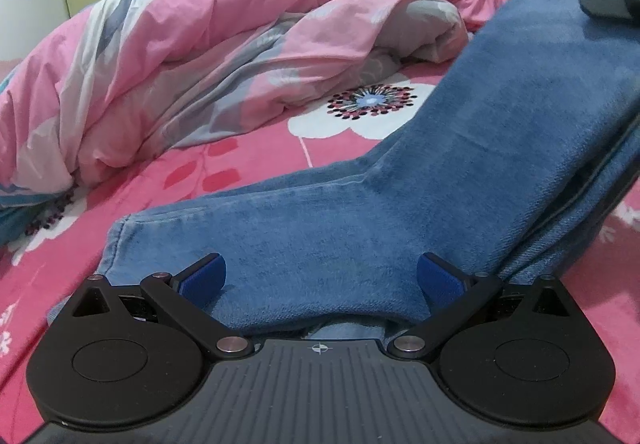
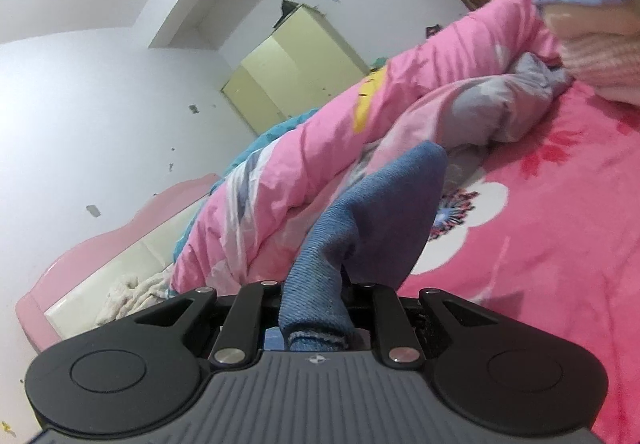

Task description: Fold clothes

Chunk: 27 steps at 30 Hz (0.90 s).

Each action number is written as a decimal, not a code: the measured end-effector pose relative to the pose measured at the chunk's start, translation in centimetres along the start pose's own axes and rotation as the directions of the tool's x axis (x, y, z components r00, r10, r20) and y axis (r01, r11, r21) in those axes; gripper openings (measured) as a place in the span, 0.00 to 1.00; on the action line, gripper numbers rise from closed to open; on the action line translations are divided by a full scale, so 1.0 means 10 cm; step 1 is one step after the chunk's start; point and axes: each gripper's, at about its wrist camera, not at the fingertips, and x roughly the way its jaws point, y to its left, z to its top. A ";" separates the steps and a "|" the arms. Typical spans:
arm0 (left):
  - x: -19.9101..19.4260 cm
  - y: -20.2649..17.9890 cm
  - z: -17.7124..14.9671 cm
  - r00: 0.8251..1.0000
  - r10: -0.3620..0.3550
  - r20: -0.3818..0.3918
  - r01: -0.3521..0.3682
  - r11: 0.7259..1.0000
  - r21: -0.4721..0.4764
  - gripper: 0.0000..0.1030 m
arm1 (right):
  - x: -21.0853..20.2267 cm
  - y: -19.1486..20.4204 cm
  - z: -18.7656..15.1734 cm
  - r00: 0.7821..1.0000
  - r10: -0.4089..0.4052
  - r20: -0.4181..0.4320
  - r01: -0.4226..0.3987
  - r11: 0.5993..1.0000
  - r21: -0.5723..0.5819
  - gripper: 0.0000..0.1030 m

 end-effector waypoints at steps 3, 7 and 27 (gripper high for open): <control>-0.01 0.06 -0.03 1.000 -0.026 0.010 0.027 0.999 -0.028 1.00 | 0.09 0.15 0.04 1.000 0.009 -0.005 -0.009 1.000 -0.022 0.15; -0.06 0.16 -0.02 0.998 -0.062 0.023 0.063 0.997 -0.049 1.00 | 0.20 0.34 0.08 1.000 0.021 -0.011 -0.022 0.998 -0.051 0.15; -0.40 0.86 -0.25 0.975 -0.073 0.212 0.120 0.968 -0.220 1.00 | 1.05 1.21 -0.03 0.991 0.076 -0.112 -0.097 0.977 -0.189 0.13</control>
